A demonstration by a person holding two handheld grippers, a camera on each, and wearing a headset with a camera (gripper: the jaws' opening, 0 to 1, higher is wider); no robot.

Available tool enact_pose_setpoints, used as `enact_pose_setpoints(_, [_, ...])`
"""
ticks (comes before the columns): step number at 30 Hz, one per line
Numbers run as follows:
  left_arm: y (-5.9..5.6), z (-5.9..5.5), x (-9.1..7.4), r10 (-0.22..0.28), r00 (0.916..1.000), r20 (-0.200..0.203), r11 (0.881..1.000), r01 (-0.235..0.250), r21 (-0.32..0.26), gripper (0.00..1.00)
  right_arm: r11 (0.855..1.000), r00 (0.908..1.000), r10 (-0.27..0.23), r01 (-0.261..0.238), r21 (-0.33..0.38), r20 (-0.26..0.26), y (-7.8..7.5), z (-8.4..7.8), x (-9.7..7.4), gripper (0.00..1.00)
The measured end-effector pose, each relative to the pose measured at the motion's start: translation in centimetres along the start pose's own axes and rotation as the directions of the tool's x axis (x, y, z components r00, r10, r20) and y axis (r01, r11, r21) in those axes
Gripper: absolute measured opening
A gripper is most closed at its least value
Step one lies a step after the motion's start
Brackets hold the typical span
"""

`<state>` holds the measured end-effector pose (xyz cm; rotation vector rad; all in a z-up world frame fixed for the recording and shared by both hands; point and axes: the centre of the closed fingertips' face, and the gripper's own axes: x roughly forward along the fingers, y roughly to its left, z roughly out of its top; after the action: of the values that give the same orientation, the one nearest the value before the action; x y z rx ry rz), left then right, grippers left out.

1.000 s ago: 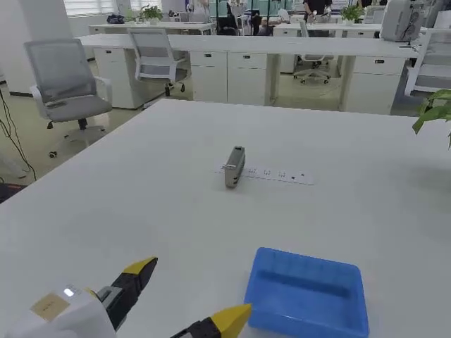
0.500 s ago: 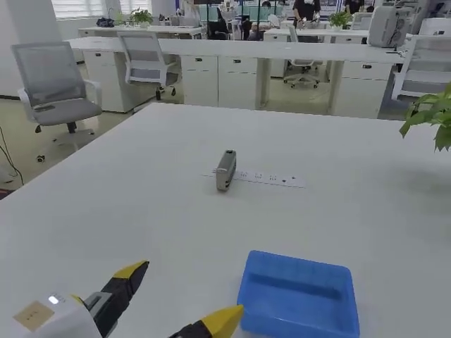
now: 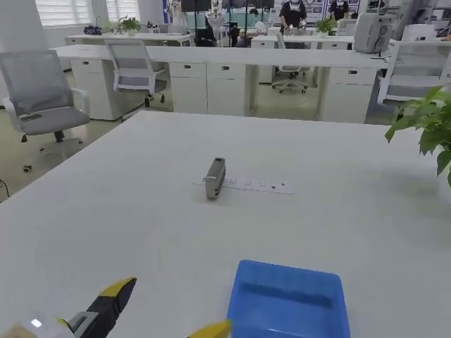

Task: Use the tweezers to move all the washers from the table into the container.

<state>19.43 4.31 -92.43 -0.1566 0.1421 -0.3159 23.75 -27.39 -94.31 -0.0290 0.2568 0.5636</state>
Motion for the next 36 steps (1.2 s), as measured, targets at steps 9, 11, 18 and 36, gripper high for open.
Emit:
enact_pose_setpoints(9, [0.4, -0.2, 0.0, 0.026, 0.9996, -0.012, 1.0, -0.026, -0.002, 0.87, 1.0, 0.9998, -0.022, 0.022, -0.015, 0.003, -0.3, 0.1, -0.2, 0.76])
enact_pose_setpoints(11, [0.4, -0.2, -0.1, 0.027, 0.9996, -0.011, 1.0, -0.027, -0.003, 0.87, 1.0, 0.9997, -0.026, 0.026, -0.012, 0.006, -0.4, 0.1, -0.3, 0.76])
enact_pose_setpoints(18, [0.7, 0.4, -0.4, 0.036, 0.9992, 0.019, 0.999, -0.036, -0.026, 0.85, 1.0, 0.9998, -0.018, 0.018, -0.02, 0.003, -0.1, 0.1, -0.3, 0.76])
enact_pose_setpoints(36, [-0.5, -0.1, 0.2, -0.021, 0.9995, -0.022, 1.0, 0.021, 0.013, 0.86, 0.999, 0.9993, -0.023, 0.024, -0.036, 0.03, -0.2, 0.9, -0.6, 0.73])
